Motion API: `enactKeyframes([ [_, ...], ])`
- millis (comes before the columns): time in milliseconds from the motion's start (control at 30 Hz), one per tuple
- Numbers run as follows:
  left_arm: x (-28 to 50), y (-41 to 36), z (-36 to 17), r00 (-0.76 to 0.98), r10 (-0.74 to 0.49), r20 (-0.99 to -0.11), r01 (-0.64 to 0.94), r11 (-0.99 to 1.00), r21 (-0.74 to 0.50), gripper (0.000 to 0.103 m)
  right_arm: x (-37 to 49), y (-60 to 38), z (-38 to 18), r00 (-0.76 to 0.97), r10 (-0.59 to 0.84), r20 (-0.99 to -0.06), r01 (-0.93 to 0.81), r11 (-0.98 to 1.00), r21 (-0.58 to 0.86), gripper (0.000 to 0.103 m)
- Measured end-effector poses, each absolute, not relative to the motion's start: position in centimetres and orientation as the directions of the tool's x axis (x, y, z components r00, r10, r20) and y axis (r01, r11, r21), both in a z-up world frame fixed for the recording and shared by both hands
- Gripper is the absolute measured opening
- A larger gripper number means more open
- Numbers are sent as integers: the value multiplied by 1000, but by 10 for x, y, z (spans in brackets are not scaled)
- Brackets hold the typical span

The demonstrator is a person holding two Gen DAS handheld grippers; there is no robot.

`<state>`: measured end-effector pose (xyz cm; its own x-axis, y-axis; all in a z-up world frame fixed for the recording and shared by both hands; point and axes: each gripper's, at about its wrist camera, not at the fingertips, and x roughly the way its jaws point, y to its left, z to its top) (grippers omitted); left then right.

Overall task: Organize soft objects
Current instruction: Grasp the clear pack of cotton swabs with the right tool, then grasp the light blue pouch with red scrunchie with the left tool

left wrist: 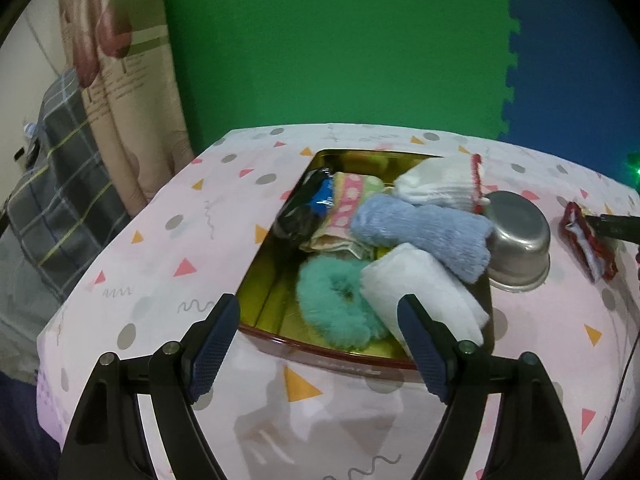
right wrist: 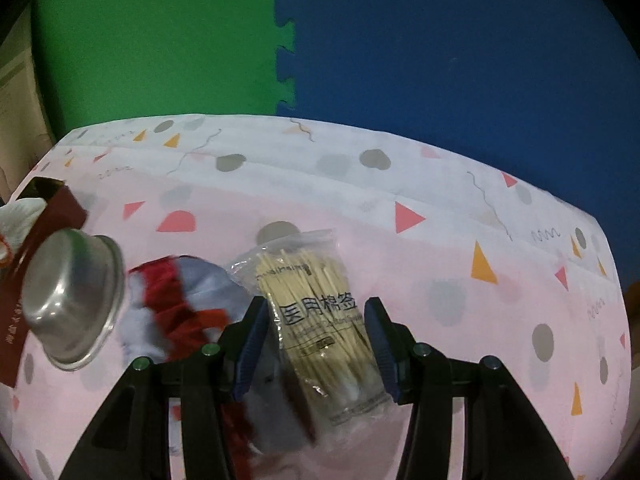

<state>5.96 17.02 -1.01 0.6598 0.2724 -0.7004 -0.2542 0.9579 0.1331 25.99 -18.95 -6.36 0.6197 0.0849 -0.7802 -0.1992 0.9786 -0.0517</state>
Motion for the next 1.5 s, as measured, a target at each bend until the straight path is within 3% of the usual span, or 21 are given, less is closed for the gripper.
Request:
enactKeyframes([
  [133, 59, 165, -11, 662, 274, -698, -242, 959, 147, 79, 262, -198, -73, 625, 87, -776, -188, 981, -42, 50],
  [433, 58, 143, -1, 674, 254, -694, -204, 967, 156, 79, 232, -213, -75, 656, 73, -752, -150, 988, -35, 37],
  [1067, 104, -7, 8, 611, -100, -785, 149, 989, -11, 82, 147, -290, -76, 660, -22, -751, -10, 999, -37, 37],
  [1500, 178, -57, -23, 516, -196, -834, 40, 978, -205, 81, 129, -310, -79, 667, 15, -745, 16, 999, 34, 37],
])
